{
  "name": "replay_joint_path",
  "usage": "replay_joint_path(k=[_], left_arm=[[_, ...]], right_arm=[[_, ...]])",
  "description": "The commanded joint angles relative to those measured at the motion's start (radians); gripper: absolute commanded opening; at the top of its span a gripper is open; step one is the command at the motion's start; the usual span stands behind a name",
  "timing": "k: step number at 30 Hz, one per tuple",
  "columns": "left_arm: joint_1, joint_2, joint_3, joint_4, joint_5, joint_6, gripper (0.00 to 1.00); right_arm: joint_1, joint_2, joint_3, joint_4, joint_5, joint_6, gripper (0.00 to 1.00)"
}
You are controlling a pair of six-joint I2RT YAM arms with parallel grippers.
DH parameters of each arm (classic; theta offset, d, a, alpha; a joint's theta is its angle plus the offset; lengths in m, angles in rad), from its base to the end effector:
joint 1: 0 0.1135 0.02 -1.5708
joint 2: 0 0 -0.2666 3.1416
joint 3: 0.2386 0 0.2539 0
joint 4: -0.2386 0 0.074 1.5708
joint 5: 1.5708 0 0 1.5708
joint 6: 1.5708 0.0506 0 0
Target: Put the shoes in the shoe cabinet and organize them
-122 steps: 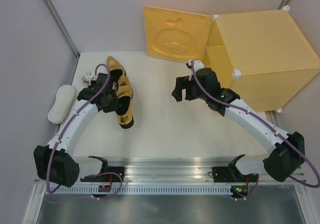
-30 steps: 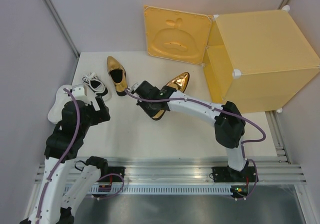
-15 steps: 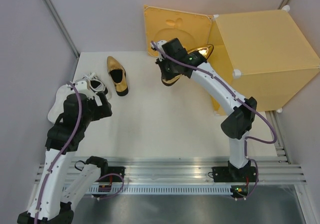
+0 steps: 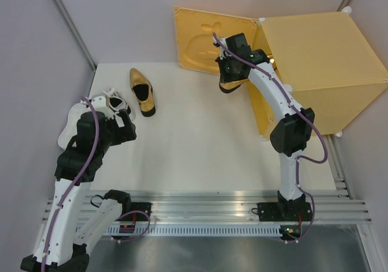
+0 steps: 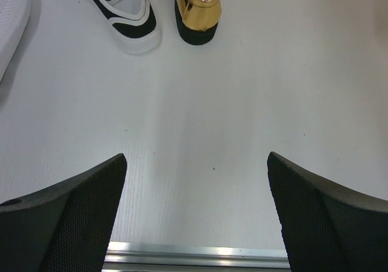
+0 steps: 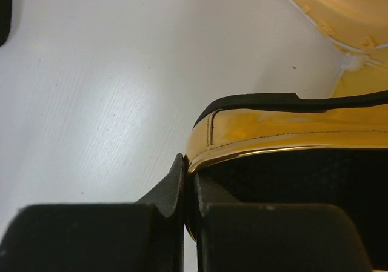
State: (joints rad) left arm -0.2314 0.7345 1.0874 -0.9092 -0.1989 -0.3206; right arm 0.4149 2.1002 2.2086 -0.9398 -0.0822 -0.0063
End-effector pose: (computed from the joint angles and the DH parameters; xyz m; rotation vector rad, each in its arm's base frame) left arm 0.1365 -0.0219 0.3685 -0.2113 2.1065 -0.1172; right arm 0.4351 0.1962 0.3380 -0.5432 2.3567 0.2875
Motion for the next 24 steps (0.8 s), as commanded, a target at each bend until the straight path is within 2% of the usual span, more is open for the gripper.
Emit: replay_joint_path(k=[1,24], left_arm=[[0.003,0.005,0.037,0.026,0.018,0.02,1.0],[0.003,-0.007,0.037,0.027,0.047,0.011,1.0]], right_arm=[[-0.037,-0.019,0.097,0.105,0.038,-0.055,0.01],[-0.134,-0.077,0.072,0.243,0.214,-0.049,0.09]])
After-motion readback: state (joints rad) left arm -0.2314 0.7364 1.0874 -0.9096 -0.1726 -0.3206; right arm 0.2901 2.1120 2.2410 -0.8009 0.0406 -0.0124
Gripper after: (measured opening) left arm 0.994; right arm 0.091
